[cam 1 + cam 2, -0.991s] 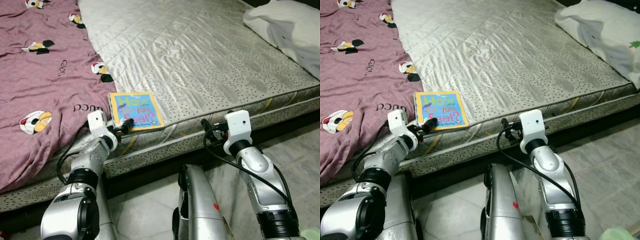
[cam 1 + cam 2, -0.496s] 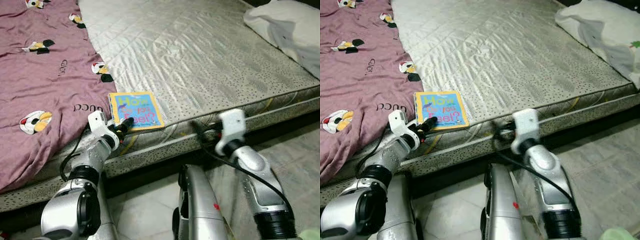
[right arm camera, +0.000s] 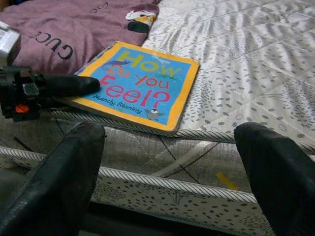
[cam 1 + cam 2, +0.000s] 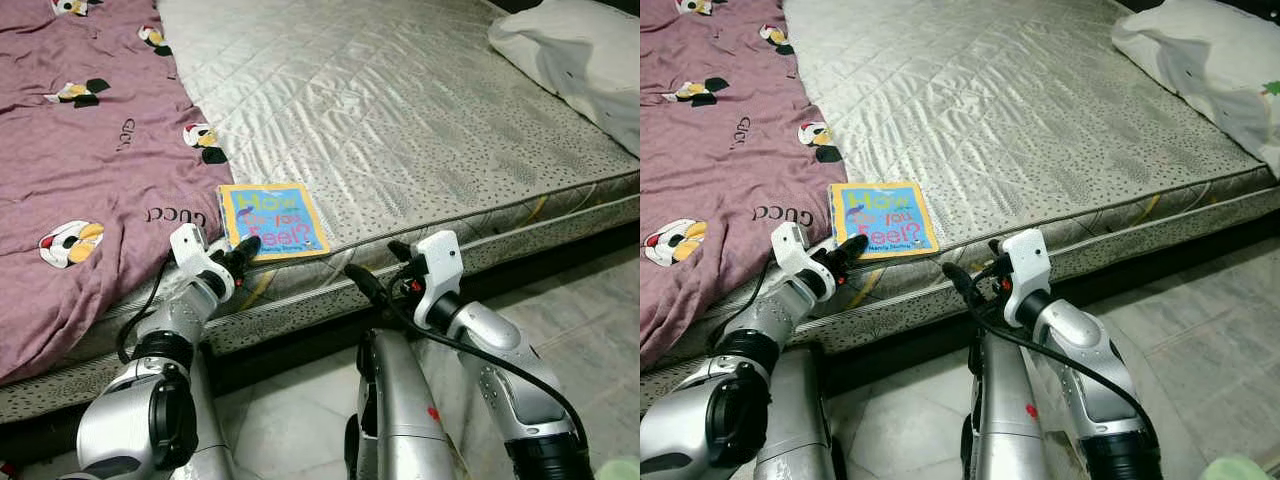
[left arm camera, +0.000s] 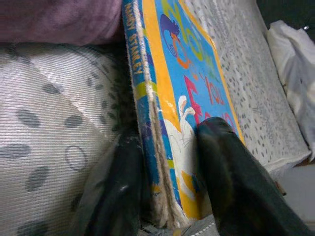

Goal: Clean up the room

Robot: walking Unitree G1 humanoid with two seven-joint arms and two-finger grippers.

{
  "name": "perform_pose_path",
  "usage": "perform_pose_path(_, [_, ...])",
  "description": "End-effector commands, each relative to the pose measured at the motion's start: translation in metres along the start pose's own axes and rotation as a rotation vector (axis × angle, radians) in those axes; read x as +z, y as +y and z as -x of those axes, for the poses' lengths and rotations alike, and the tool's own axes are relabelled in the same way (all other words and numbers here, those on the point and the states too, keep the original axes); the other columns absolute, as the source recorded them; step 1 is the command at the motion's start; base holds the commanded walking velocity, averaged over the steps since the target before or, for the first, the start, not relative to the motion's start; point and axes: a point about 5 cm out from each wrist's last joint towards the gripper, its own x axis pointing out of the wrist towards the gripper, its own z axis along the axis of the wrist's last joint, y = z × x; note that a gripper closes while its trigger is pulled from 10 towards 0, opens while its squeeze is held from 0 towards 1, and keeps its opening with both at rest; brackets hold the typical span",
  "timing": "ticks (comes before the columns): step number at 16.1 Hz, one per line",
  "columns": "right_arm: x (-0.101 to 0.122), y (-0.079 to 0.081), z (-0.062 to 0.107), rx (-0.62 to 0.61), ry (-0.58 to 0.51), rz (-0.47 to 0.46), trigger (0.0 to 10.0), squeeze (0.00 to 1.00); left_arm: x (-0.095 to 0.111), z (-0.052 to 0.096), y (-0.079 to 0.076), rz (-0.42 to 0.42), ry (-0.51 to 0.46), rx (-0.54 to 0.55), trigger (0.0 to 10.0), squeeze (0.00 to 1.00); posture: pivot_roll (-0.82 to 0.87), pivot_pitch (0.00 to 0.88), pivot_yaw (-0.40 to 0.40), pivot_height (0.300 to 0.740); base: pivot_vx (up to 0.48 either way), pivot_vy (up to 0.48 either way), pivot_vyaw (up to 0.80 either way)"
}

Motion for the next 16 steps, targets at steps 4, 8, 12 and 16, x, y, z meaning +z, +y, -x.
perform_pose_path(4, [0.006,-0.003,0.000,-0.022,-0.012,0.030,10.0,0.00,0.010,0.001,0.001,0.001,-0.030,0.003,0.0,0.00,-0.14,0.028,-0.047,0.469,0.000,0.000,0.00])
perform_pose_path(8, [0.007,-0.003,-0.003,-0.035,-0.020,0.045,10.0,0.00,0.027,0.000,-0.011,-0.283,-0.071,-0.018,0.0,0.00,-0.13,0.021,-0.044,0.469,0.000,0.000,0.00])
perform_pose_path(12, [0.009,-0.009,-0.010,-0.068,-0.037,0.060,10.0,0.00,0.073,0.017,-0.029,-0.674,-0.183,-0.110,0.0,0.00,-0.07,0.014,-0.035,0.469,0.000,0.000,0.00])
perform_pose_path(16, [0.006,-0.002,-0.012,-0.093,-0.060,0.060,10.0,0.00,0.113,0.045,-0.053,-0.887,-0.509,-0.092,0.0,0.00,-0.05,0.001,-0.020,0.469,0.000,0.000,0.00])
